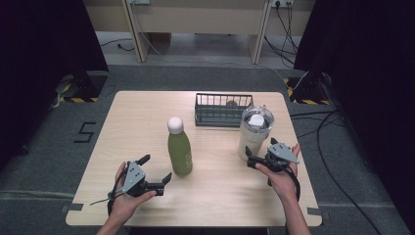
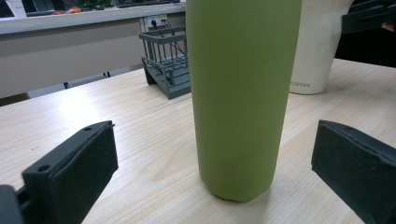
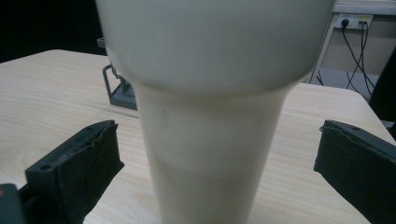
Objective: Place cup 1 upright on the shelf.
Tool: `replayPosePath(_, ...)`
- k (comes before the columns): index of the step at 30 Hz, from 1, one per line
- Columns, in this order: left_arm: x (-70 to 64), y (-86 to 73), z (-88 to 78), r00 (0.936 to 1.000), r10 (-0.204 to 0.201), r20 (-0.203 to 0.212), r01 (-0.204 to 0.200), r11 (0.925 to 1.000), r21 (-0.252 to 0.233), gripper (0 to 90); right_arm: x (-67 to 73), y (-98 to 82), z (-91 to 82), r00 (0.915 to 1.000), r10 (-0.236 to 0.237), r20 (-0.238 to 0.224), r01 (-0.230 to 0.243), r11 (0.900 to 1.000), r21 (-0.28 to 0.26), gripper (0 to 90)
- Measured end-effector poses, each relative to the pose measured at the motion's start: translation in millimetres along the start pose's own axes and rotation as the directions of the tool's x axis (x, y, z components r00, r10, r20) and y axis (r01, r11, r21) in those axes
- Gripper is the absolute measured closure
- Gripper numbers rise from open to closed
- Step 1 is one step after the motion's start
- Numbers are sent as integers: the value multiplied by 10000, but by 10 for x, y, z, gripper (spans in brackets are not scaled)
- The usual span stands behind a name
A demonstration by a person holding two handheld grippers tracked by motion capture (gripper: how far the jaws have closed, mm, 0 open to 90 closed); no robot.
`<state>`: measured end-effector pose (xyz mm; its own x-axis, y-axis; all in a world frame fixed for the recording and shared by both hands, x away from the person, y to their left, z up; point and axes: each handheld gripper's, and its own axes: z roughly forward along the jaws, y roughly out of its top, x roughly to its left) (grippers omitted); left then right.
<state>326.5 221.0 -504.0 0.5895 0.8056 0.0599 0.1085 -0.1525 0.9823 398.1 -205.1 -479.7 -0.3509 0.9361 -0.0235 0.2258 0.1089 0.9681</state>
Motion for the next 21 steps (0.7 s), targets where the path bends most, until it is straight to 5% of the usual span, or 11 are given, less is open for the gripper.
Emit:
replayPosePath(12,7,-11,-1,10000,-19,34,18,10000,19,0,23,38,328,10000,50,-13,-50,10000,20,8)
replayPosePath(21,9,-24,13,9999,0,129,-1,10000,65,0,19,31,422,9998,115,-148,-116,9999,-56,95)
